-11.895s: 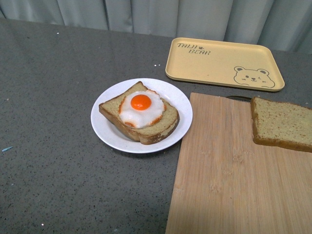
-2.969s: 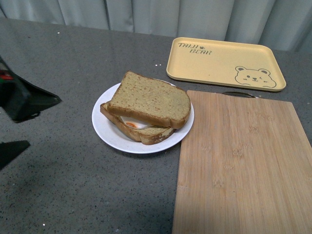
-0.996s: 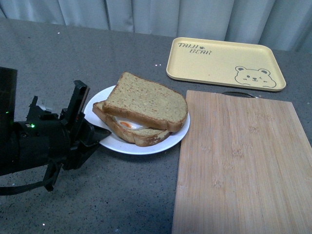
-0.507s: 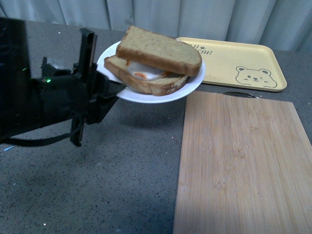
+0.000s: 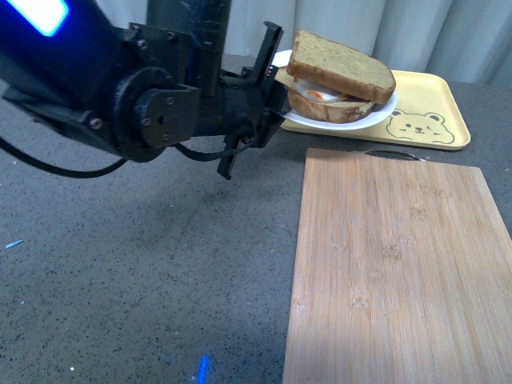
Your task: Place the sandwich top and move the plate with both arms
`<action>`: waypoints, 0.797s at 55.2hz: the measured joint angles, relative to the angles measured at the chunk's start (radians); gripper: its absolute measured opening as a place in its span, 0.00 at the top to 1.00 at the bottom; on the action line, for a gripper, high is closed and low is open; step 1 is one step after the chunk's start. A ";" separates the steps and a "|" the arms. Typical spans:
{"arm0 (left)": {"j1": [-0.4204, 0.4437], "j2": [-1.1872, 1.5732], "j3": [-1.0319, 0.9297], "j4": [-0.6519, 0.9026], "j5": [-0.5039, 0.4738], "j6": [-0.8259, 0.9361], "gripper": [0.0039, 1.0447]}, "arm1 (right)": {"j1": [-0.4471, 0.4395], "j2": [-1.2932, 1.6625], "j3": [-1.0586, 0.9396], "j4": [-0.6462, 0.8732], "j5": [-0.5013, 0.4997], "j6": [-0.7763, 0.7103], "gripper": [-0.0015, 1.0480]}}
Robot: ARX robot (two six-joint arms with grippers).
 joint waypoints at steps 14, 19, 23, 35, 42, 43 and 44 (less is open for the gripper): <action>-0.031 0.122 0.216 -0.117 -0.018 0.000 0.97 | 0.000 0.000 0.000 0.000 0.000 0.000 0.09; -0.039 0.148 0.263 -0.149 -0.026 0.000 0.97 | 0.000 0.000 0.000 0.000 0.000 0.000 0.09; -0.047 0.169 0.299 -0.171 -0.027 0.002 0.97 | 0.000 0.000 0.000 0.000 0.000 0.000 0.09; -0.058 0.215 0.353 -0.191 -0.037 0.003 0.97 | 0.000 0.000 0.000 0.000 0.000 0.000 0.09; -0.059 0.229 0.380 -0.209 -0.046 0.003 0.97 | 0.000 0.000 0.000 0.000 0.000 0.000 0.09; -0.059 0.232 0.385 -0.213 -0.049 0.003 0.97 | 0.000 0.000 0.000 0.000 0.000 0.000 0.09; -0.059 0.233 0.388 -0.214 -0.049 0.002 0.97 | 0.000 0.000 0.000 0.000 0.000 0.000 0.09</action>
